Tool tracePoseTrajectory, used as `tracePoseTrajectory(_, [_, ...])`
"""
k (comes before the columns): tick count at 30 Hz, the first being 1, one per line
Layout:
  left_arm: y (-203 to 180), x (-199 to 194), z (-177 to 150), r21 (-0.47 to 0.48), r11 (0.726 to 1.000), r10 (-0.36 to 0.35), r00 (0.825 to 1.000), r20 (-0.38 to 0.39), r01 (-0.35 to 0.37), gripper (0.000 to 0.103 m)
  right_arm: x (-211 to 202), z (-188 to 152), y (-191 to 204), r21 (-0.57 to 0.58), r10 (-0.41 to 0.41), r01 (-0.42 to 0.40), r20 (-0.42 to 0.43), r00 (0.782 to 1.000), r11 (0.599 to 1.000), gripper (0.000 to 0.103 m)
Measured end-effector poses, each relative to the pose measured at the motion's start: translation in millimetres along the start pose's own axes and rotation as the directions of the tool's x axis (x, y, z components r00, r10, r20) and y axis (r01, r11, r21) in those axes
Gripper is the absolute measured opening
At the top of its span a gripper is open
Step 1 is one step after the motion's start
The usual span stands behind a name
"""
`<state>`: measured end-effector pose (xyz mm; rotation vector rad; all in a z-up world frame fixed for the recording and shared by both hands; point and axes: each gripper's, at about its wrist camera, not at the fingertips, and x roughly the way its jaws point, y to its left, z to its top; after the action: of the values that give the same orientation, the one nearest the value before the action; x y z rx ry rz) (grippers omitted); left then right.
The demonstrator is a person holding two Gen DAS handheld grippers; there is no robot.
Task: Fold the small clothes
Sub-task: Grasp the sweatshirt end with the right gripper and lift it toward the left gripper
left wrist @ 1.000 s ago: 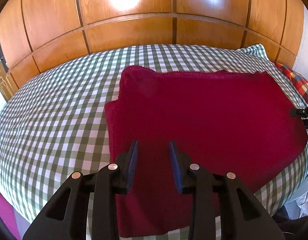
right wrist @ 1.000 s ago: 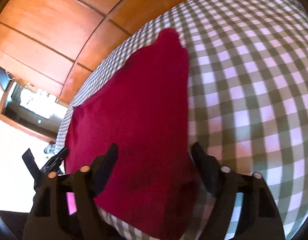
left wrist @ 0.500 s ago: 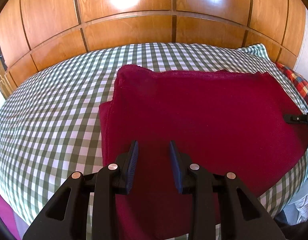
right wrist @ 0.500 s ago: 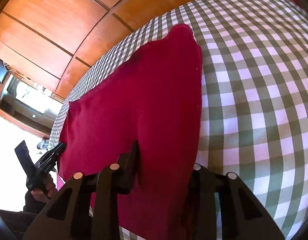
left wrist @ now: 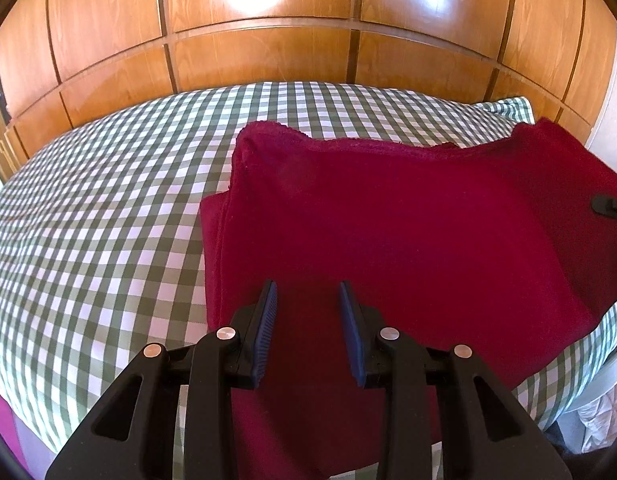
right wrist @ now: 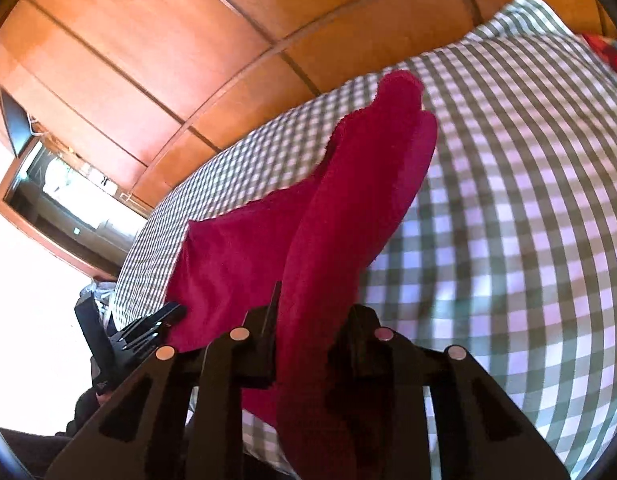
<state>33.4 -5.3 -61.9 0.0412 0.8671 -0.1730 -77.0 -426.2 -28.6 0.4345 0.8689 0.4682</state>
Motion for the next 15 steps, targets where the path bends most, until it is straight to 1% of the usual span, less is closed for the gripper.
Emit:
tracePoseTrajectory(3, [3.6,-3.7,0.3,-0.021,1.000,-0.020,1.000,0.005,0.020,0.031,6.8,3.5,18.4,-0.004,-0.012,0.012,0.000,1.000,1.000,0.022])
tracePoseTrajectory(5, [7.9,-13.1,0.2,-0.050,0.997,-0.053,0.998,0.028,0.055,0.031,8.7,5.8,26.5,-0.007,-0.015,0.015,0.003,1.000,1.000,0.021])
tracePoseTrajectory(6, [11.0,-19.8,0.1,-0.063,0.995,-0.080,0.996,0.046,0.083,0.031,10.3,7.8,36.1,-0.016,-0.016,0.016,0.006,1.000,1.000,0.021])
tracePoseTrajectory(9, [16.4,-27.1,-1.2,-0.065,0.990,-0.123,0.991,0.061,0.126,0.031,16.6,14.8,60.6,-0.043,-0.018,0.018,0.008,1.000,0.999,0.020])
tracePoseTrajectory(15, [27.2,-16.2,-8.1,-0.071,0.979,-0.190,0.982,0.010,0.190,0.031,42.5,32.2,116.7,-0.081,-0.031,0.031,0.001,1.000,0.996,0.019])
